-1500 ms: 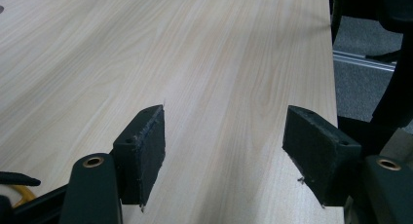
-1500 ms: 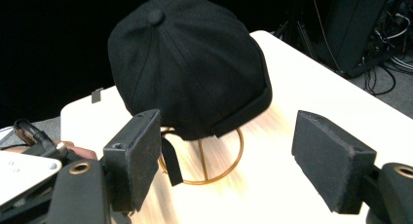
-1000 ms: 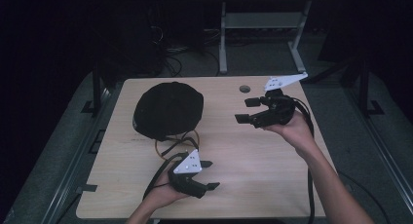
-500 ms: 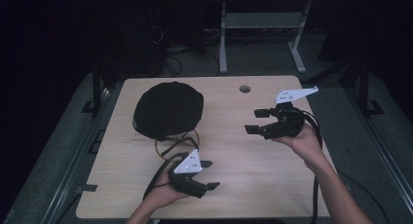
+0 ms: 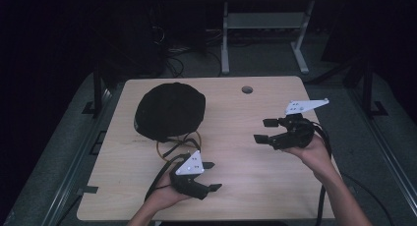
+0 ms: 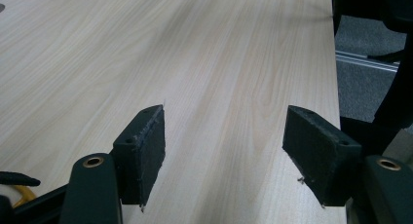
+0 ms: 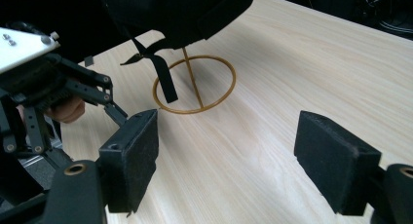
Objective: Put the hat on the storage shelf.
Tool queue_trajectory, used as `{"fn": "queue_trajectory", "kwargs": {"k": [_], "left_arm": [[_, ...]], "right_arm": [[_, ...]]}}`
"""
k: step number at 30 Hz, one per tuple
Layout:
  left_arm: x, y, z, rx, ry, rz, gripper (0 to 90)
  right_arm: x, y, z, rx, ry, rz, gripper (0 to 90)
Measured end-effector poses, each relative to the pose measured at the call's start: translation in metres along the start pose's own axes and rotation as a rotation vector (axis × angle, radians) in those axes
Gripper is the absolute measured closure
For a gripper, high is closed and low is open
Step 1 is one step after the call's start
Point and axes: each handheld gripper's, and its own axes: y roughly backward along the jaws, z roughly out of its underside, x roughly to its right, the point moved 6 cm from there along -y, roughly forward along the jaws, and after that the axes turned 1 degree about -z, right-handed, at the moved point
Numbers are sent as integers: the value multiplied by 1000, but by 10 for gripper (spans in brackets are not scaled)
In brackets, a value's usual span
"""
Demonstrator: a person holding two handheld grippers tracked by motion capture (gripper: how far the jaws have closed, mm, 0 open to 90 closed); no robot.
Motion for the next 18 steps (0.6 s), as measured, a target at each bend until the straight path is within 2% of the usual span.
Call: {"fn": "queue_trajectory", "kwargs": {"k": [18], "left_arm": [[0, 0, 0, 1, 1, -2, 317]], "right_arm": [[-7, 11, 32, -27, -2, 17, 217]]}}
